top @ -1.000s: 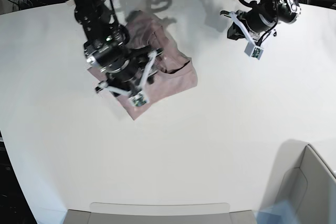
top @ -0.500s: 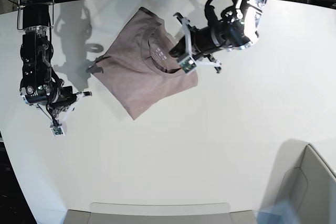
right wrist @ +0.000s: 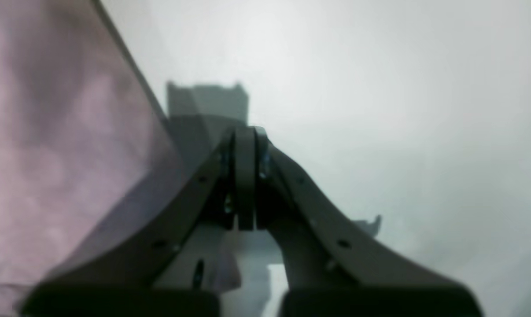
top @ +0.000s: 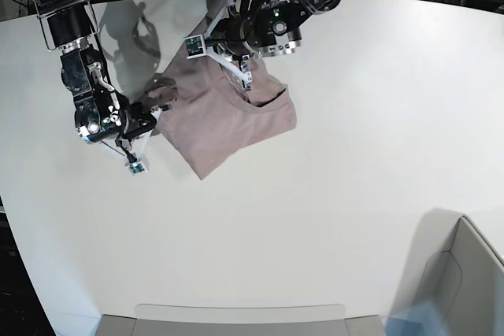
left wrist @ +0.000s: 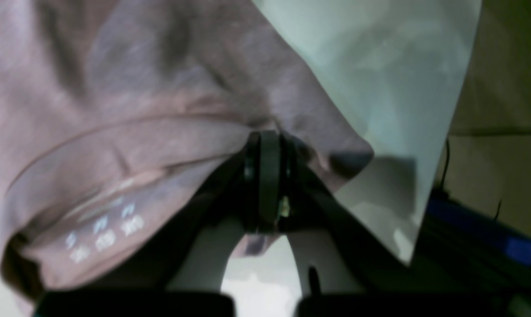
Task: Fold the T-shirt properly
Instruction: 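Grasp the folded bundle's edge with the left gripper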
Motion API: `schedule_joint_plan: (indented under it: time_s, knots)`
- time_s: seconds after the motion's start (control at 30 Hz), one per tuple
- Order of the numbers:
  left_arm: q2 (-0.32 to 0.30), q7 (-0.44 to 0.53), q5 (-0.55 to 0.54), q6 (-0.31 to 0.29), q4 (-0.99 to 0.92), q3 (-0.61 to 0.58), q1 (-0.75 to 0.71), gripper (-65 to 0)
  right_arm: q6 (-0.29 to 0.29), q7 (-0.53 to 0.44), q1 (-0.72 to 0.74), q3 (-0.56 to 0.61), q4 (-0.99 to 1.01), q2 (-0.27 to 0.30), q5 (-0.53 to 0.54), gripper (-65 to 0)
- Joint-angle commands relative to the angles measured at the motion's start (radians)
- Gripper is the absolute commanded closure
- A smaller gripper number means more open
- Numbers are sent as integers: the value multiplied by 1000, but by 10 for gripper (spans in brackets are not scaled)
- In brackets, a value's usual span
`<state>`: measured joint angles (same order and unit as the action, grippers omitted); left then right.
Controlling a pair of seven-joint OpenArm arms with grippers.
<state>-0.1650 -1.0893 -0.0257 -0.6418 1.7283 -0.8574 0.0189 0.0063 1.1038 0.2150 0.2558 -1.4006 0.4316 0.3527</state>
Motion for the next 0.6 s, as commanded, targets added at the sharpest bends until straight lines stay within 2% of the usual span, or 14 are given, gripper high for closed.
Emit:
schedule_joint_plan:
  time_s: [0.0,0.13,0.23,0.3,0.37,0.57]
  knots:
    - [6,13,4,9,-11,2,20,0,2,5,16,9,-23,16,13,0]
    - [-6,11,4,12,-103,68,75,0,13,88,-39,56,-136,34,15,0]
    - [-18,11,5,23,-110,243,92,0,117,152,-105,75,-313,52,15,0]
    - [-15,11,5,63,-92,387,92,0,180,181,-151,56,-418,51,12,0]
    - [-15,11,4,78,-49,464,92,0,185,201,-185,6,-477,46,9,0]
    - [-15,22,4,79,19,530,80,0,185,197,-259,-191,-518,43,13,0]
